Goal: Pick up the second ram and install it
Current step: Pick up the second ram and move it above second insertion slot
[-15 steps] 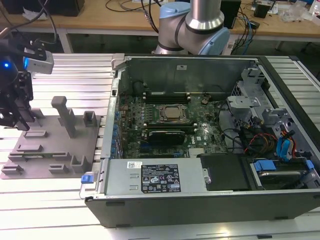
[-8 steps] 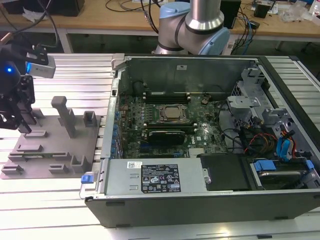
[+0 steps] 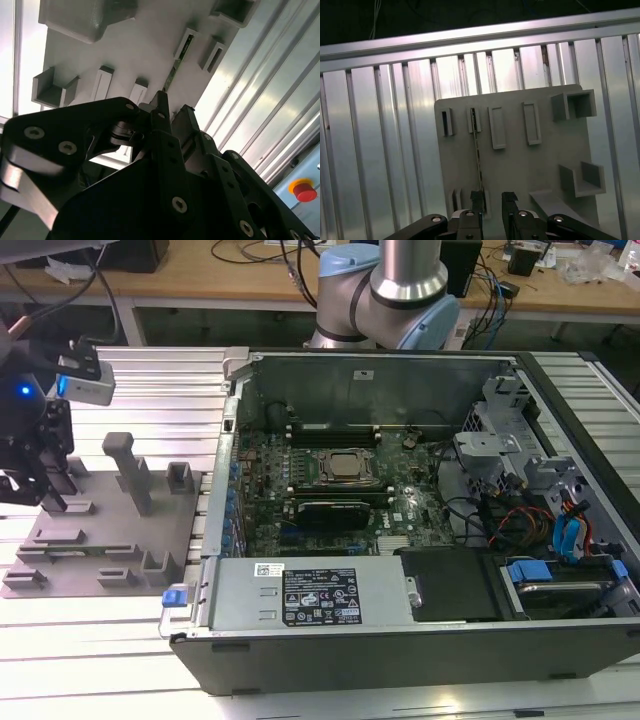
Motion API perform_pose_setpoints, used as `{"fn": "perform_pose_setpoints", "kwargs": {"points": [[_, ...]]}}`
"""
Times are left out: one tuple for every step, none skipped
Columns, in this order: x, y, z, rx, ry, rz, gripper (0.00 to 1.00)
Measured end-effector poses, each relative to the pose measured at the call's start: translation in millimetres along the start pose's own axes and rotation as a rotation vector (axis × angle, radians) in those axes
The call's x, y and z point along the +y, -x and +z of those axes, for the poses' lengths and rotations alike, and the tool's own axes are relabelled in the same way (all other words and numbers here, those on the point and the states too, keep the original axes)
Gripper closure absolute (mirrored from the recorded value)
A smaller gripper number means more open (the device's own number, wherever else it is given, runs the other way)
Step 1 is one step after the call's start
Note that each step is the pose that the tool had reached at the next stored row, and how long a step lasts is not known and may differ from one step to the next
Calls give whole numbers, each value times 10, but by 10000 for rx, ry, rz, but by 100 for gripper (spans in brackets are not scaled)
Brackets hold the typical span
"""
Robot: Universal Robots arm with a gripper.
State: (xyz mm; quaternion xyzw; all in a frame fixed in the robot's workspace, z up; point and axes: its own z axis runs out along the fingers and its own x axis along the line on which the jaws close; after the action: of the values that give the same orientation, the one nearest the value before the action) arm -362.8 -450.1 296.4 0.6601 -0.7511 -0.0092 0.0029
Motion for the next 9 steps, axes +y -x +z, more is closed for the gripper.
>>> {"fn": "perform_pose_setpoints", "kwargs": {"points": [[0,0,12,-1,0,0,72],[0,0,20,0,0,0,72],[0,0,34,0,1,0,72],[-1,0,49,0,0,0,72],[-1,0,59,0,1,0,72],[-1,-1,70,0,0,0,72],[-1,-1,87,1,1,0,72],[-2,-1,98,0,0,0,72],[-2,-1,105,0,1,0,72]]}}
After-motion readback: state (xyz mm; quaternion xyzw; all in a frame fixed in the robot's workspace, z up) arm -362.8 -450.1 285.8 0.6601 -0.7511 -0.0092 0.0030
